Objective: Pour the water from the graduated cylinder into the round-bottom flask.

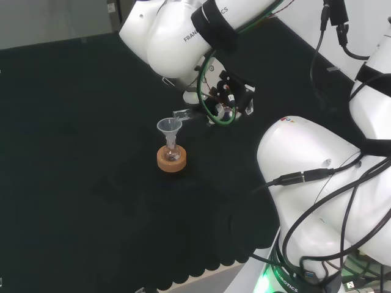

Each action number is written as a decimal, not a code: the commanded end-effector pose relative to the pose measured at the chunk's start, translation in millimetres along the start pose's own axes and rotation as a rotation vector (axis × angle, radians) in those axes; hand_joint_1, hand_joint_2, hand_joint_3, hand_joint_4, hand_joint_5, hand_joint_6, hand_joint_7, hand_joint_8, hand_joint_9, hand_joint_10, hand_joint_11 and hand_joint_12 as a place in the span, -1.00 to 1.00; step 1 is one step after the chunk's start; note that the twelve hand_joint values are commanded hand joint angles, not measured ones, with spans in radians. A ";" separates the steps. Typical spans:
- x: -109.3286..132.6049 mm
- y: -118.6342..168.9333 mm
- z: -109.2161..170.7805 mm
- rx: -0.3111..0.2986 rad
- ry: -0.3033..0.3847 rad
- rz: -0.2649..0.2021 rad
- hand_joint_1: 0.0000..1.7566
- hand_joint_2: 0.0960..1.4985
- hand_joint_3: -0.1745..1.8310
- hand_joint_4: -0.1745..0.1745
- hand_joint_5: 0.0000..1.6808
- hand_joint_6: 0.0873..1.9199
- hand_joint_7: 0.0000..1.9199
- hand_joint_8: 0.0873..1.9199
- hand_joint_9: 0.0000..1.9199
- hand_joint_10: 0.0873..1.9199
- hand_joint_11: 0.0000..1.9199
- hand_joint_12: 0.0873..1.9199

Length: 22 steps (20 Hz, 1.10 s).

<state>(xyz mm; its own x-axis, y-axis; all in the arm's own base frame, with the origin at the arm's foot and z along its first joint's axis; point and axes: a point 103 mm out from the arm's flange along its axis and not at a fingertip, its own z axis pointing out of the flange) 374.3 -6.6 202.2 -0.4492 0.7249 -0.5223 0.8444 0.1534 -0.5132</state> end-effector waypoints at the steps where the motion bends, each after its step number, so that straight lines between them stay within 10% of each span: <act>1: -0.4 0.2 -2.3 0.012 -0.019 0.004 0.31 0.42 -0.71 -1.00 0.12 0.09 0.28 -0.72 0.47 -1.00 0.25 -0.27; 22: 3.4 -1.5 -11.4 0.021 -0.119 0.037 0.30 0.41 -0.70 -1.00 0.11 0.10 0.28 -0.72 0.47 -1.00 0.25 -0.27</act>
<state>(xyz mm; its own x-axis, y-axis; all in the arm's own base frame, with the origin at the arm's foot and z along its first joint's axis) 374.7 3.4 207.3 -0.4499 0.6537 -0.6084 0.8518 0.1094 -0.5123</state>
